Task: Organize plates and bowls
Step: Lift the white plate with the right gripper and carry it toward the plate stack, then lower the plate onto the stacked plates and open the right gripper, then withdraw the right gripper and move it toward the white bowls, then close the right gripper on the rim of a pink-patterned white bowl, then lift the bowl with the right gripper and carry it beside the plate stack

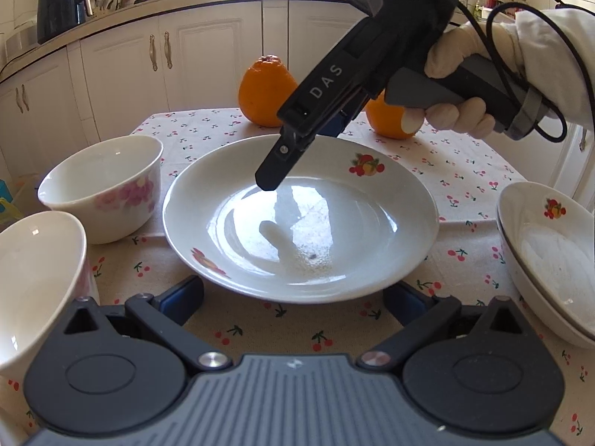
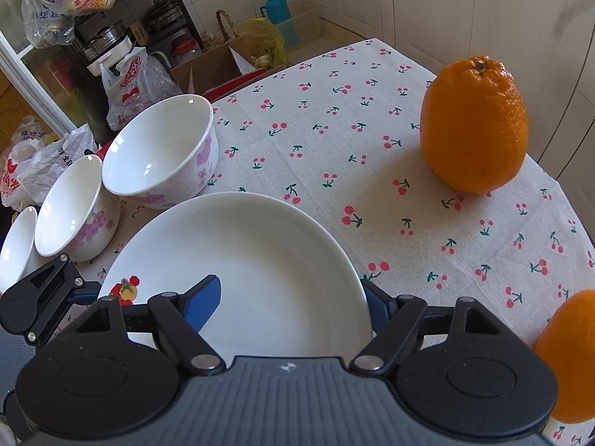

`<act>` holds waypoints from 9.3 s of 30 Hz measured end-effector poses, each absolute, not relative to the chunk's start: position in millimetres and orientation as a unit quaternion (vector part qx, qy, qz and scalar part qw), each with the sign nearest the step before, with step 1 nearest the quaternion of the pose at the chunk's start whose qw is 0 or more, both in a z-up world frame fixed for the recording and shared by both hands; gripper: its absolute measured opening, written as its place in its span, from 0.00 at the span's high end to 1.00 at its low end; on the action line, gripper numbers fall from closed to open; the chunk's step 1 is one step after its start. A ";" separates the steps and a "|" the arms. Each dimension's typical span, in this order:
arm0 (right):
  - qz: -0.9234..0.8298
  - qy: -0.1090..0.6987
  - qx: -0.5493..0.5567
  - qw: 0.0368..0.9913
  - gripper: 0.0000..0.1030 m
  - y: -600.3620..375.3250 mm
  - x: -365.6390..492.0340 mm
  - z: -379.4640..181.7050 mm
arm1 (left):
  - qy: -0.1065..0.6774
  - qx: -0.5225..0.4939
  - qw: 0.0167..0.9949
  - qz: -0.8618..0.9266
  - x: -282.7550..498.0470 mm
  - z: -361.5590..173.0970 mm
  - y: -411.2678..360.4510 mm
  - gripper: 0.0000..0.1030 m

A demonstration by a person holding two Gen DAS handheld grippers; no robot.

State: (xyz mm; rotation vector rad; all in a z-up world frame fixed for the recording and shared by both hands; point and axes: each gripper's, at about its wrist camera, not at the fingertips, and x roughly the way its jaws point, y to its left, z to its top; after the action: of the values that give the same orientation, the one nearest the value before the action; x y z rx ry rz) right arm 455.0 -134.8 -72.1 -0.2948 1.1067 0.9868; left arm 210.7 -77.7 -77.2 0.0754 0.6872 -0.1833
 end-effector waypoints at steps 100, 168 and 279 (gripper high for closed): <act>0.284 0.498 0.032 0.819 0.19 -356.9 260.4 -38.3 | 0.327 0.177 0.870 -0.323 126.5 -40.6 -192.3 0.03; 0.113 0.423 -0.069 0.896 0.00 -317.0 173.9 -0.7 | 0.260 0.148 0.905 -0.302 117.8 -17.2 -140.8 0.01; 0.250 0.382 0.008 0.890 0.30 -91.4 147.2 -22.5 | 0.283 0.140 0.896 -0.313 87.2 -36.4 34.1 0.18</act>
State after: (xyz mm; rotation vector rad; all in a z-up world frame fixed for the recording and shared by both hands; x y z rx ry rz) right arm 147.2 -91.4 -22.5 0.0159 0.7944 0.5190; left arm 87.2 34.1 -36.4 0.2908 0.5870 -0.6487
